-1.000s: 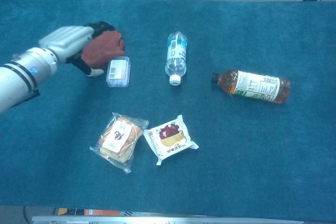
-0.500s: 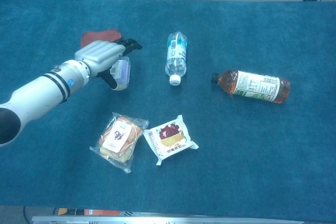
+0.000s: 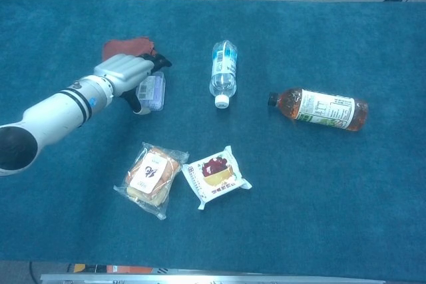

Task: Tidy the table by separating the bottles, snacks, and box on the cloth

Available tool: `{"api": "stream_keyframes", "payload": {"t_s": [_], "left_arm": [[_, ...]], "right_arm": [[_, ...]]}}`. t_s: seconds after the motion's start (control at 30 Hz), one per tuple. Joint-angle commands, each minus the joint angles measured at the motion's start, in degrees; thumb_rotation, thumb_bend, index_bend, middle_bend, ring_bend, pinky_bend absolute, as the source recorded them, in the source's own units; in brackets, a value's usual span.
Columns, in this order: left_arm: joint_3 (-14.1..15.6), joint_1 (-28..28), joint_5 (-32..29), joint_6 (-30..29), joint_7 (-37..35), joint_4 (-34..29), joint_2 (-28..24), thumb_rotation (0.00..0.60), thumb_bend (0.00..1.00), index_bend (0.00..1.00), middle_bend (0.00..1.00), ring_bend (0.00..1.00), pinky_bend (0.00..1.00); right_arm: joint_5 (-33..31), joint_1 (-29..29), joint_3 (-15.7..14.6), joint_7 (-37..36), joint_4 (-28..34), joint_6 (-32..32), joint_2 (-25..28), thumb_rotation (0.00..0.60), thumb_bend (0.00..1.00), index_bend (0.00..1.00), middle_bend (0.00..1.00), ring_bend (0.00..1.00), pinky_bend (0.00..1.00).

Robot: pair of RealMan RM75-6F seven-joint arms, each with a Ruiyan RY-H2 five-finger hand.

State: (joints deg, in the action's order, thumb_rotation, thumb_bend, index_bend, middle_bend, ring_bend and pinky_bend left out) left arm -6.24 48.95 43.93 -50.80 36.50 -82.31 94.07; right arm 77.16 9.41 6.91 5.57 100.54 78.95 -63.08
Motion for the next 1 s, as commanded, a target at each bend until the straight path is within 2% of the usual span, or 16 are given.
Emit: {"api": "stream_keyframes", "payload": {"t_s": [0.03,0.23,0.47,0.6,0.7,1.0], "left_arm": [[0.0,0.3,-0.5,0.8,-0.6,1.3,0.4,0.6,0.2,0.0,0.0,0.0,0.14],[0.2,0.4,-1.2,1.8,-2.0,4.1,1.3,0.6,0.2,0.01,0.01,0.0,0.14],[0.0,-0.1,0.1,1.4,-4.2,6.2,1.6,0.6,0.2,0.24,0.23,0.14,0.15],[-0.4,-0.5,0.7,1.0,-5.4,6.6,1.2,0.6,0.2,0.31,0.31,0.19,0.15],[-0.6,-0.8,1.1,1.0,-6.3,6.3,0.6,0.6,0.2,0.32,0.34,0.2,0.15],[-1.1,-1.3,1.5,0.8,-7.4,6.1,-2.0,0.6,0.2,0.32,0.33,0.2,0.15]], "right_arm": [[-0.1,-0.1,0.0,-0.1,0.0,0.1,0.0,0.6,0.14,0.09,0.28,0.29,0.5],[-0.2,-0.1,0.1,-0.1,0.1,0.1,0.1,0.6,0.14,0.09,0.28,0.29,0.5],[-0.5,0.0,0.2,0.2,0.4,-0.1,0.1,0.6,0.14,0.09,0.28,0.29,0.49],[-0.6,0.2,0.4,0.6,0.6,-0.2,0.0,0.6,0.14,0.09,0.28,0.29,0.5],[-0.6,0.3,0.5,0.8,0.7,-0.1,0.0,0.6,0.14,0.09,0.28,0.29,0.5],[-0.8,0.3,0.6,1.5,1.3,0.1,0.0,0.6,0.14,0.09,0.28,0.29,0.5]]}}
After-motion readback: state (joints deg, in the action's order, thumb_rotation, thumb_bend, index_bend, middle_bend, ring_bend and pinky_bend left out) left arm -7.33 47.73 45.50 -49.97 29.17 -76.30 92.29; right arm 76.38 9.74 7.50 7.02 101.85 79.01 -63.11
